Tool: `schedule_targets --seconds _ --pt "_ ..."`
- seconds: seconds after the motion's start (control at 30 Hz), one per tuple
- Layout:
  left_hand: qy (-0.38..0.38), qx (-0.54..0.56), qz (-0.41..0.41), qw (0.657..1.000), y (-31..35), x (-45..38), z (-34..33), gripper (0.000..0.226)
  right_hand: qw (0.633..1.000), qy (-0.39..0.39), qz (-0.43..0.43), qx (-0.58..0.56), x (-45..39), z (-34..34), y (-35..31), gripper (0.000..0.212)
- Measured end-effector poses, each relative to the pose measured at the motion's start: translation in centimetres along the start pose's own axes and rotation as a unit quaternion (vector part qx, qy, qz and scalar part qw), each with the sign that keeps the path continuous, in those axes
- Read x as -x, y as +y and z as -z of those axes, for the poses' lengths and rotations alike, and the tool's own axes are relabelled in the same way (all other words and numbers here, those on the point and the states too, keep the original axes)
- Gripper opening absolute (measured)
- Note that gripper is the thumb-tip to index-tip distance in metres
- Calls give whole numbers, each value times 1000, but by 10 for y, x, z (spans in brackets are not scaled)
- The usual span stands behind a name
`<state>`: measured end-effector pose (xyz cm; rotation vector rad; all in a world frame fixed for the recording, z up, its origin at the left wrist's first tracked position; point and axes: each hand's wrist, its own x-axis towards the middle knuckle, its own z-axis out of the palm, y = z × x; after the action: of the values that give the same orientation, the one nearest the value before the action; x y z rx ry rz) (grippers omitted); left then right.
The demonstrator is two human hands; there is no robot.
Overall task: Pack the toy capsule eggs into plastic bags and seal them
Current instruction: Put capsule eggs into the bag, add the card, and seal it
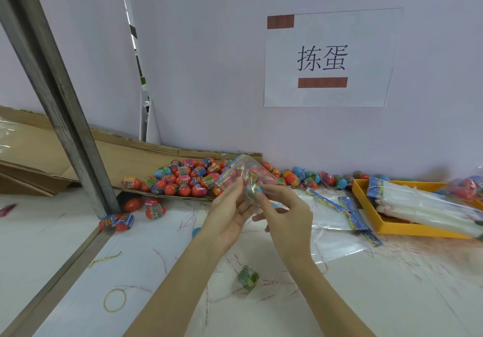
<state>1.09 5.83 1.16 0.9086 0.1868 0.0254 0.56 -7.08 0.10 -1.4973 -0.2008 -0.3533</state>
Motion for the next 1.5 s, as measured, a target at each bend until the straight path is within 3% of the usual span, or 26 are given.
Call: schedule_targets --seconds 0.17,0.27,0.43,0.53,0.7,0.87,0.97,1.03,1.17,1.33,1.5 --pt "-27 -25 0 999 -6 2 -3 43 998 -6 47 46 -2 2 4 15" --pt "-37 -15 5 999 -5 3 -6 44 994 -8 73 80 -6 4 10 24" --pt "-49 0 10 999 1 4 -5 41 960 -119 134 216 -4 0 14 36" --pt "-45 40 49 997 5 4 0 48 947 -153 167 227 0 -2 12 28" --pt "-51 56 85 994 10 2 3 37 931 -202 174 249 6 -4 12 46" --pt "-60 -36 57 996 7 1 2 50 937 -195 131 259 5 -3 12 40" --pt "-68 3 72 995 7 2 2 63 944 -183 143 233 5 -3 11 47" --pt "-70 46 80 993 11 1 6 72 948 -167 156 220 4 -4 11 40" --pt "-39 61 68 995 16 0 11 59 951 -108 185 223 2 -6 12 24" --pt "-61 45 75 994 12 -1 5 37 960 -54 181 205 0 -5 12 32" --pt "-46 -40 31 998 10 0 2 55 962 -96 155 205 -5 1 15 29"
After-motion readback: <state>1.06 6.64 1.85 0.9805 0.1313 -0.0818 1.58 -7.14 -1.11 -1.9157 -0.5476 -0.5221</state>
